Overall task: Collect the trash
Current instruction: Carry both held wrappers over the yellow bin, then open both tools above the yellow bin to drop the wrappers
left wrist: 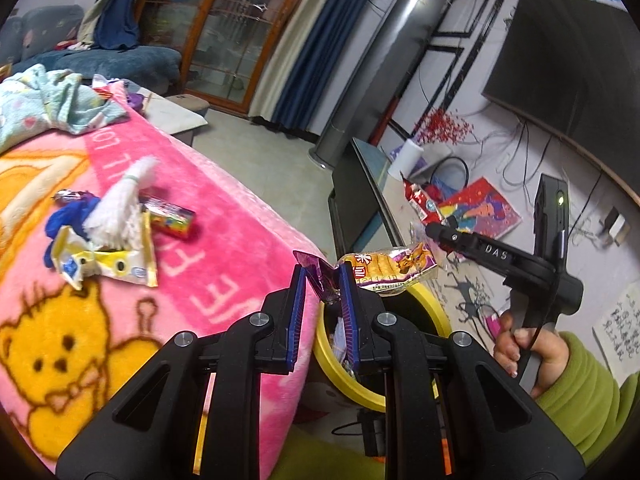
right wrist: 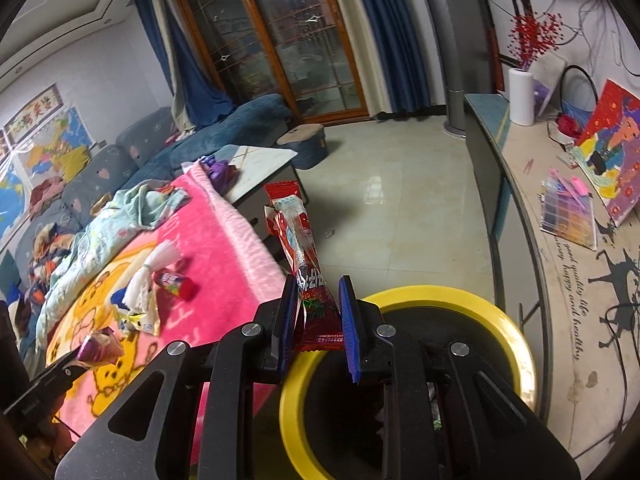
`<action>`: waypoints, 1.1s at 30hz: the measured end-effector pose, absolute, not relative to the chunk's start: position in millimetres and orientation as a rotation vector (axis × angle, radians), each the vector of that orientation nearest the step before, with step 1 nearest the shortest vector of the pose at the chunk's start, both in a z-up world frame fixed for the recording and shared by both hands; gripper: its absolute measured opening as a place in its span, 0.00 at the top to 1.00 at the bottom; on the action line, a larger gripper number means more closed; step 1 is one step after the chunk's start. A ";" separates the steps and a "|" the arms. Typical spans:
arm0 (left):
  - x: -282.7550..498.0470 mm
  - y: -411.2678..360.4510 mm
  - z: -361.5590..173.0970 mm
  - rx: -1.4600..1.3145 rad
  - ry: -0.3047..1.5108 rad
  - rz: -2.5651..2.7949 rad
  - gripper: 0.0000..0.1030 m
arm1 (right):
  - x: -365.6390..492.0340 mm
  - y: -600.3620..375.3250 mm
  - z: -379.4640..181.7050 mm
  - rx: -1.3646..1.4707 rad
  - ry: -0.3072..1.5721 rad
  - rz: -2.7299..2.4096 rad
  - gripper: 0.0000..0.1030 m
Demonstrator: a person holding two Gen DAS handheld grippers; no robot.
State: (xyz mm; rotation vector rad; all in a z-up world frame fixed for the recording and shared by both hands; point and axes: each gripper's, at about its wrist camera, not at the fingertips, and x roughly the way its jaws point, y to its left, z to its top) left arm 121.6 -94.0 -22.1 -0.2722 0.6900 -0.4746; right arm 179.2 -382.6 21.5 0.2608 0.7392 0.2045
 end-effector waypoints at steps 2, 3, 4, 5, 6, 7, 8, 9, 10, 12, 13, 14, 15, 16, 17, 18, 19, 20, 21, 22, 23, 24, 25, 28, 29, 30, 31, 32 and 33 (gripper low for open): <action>123.5 -102.0 -24.7 -0.255 0.701 -0.480 0.88 | 178.7 -392.6 18.9 0.265 0.743 0.190 0.80; 123.8 -104.7 -26.6 -0.250 0.706 -0.482 0.88 | 177.9 -399.0 16.9 0.272 0.749 0.181 0.80; 124.8 -109.2 -29.4 -0.243 0.715 -0.489 0.88 | 177.9 -403.2 15.2 0.276 0.754 0.175 0.80; 125.9 -113.6 -31.7 -0.234 0.723 -0.494 0.88 | 177.7 -407.5 13.1 0.281 0.759 0.167 0.80; 126.5 -117.2 -33.6 -0.225 0.728 -0.495 0.88 | 177.1 -412.7 11.0 0.286 0.763 0.155 0.80; 127.9 -122.1 -36.7 -0.213 0.737 -0.499 0.88 | 176.6 -417.0 9.1 0.290 0.768 0.148 0.80; 129.5 -127.1 -40.2 -0.204 0.749 -0.507 0.88 | 176.2 -420.7 7.7 0.293 0.773 0.141 0.80; 130.4 -131.6 -42.3 -0.194 0.758 -0.510 0.88 | 175.4 -425.4 5.4 0.295 0.778 0.130 0.80; 131.3 -134.5 -44.3 -0.184 0.764 -0.512 0.88 | 175.1 -429.1 3.5 0.296 0.783 0.125 0.80; 133.7 -142.8 -50.4 -0.164 0.782 -0.516 0.88 | 173.4 -436.6 -0.9 0.299 0.792 0.111 0.80; 134.7 -146.3 -53.0 -0.157 0.791 -0.518 0.88 | 173.7 -439.6 -3.0 0.300 0.796 0.108 0.80; 135.4 -149.7 -55.7 -0.148 0.797 -0.519 0.88 | 173.1 -443.5 -5.2 0.301 0.802 0.103 0.80; 136.7 -154.4 -59.5 -0.135 0.808 -0.522 0.88 | 172.2 -446.8 -7.6 0.302 0.807 0.098 0.80; 137.2 -158.1 -61.7 -0.129 0.816 -0.526 0.88 | 171.2 -450.4 -10.4 0.301 0.814 0.093 0.80; 137.8 -161.1 -64.4 -0.122 0.823 -0.530 0.88 | 170.6 -453.1 -12.2 0.301 0.819 0.090 0.80; 138.4 -165.9 -67.7 -0.108 0.831 -0.535 0.88 | 169.8 -456.3 -14.9 0.303 0.826 0.085 0.80; 138.7 -170.7 -70.5 -0.096 0.837 -0.539 0.88 | 169.4 -460.8 -18.3 0.306 0.835 0.080 0.80; 139.0 -174.2 -72.7 -0.086 0.843 -0.543 0.88 | 169.2 -463.5 -20.6 0.308 0.843 0.078 0.80; 139.1 -178.5 -75.7 -0.075 0.852 -0.547 0.88 | 169.3 -466.1 -22.2 0.309 0.849 0.075 0.80; 139.1 -182.2 -78.4 -0.065 0.858 -0.550 0.88 | 168.8 -469.5 -25.1 0.311 0.855 0.070 0.80; 139.5 -185.1 -81.0 -0.056 0.865 -0.554 0.88 | 168.6 -472.5 -27.9 0.312 0.864 0.068 0.80; 139.7 -189.2 -84.8 -0.044 0.874 -0.558 0.88 | 169.0 -474.3 -30.1 0.312 0.872 0.069 0.80; 139.7 -192.6 -87.7 -0.036 0.881 -0.562 0.88 | 168.6 -477.3 -33.7 0.310 0.881 0.065 0.80; 139.8 -201.3 -95.8 -0.011 0.902 -0.574 0.88 | 168.5 -483.6 -42.0 0.309 0.906 0.057 0.80; 140.0 -203.7 -98.4 -0.005 0.909 -0.579 0.88 | 168.8 -485.8 -45.8 0.312 0.919 0.054 0.80; 140.4 -206.0 -101.0 -0.002 0.916 -0.586 0.88 | 169.0 -487.2 -48.2 0.314 0.928 0.052 0.80; 140.8 -208.8 -103.0 0.002 0.922 -0.591 0.88 | 168.8 -489.3 -51.3 0.318 0.936 0.048 0.80; 141.2 -211.1 -105.0 0.007 0.928 -0.597 0.88 | 168.6 -490.9 -53.6 0.323 0.942 0.048 0.80; 141.7 -213.5 -106.7 0.013 0.934 -0.602 0.88 | 168.3 -491.7 -55.1 0.326 0.946 0.050 0.80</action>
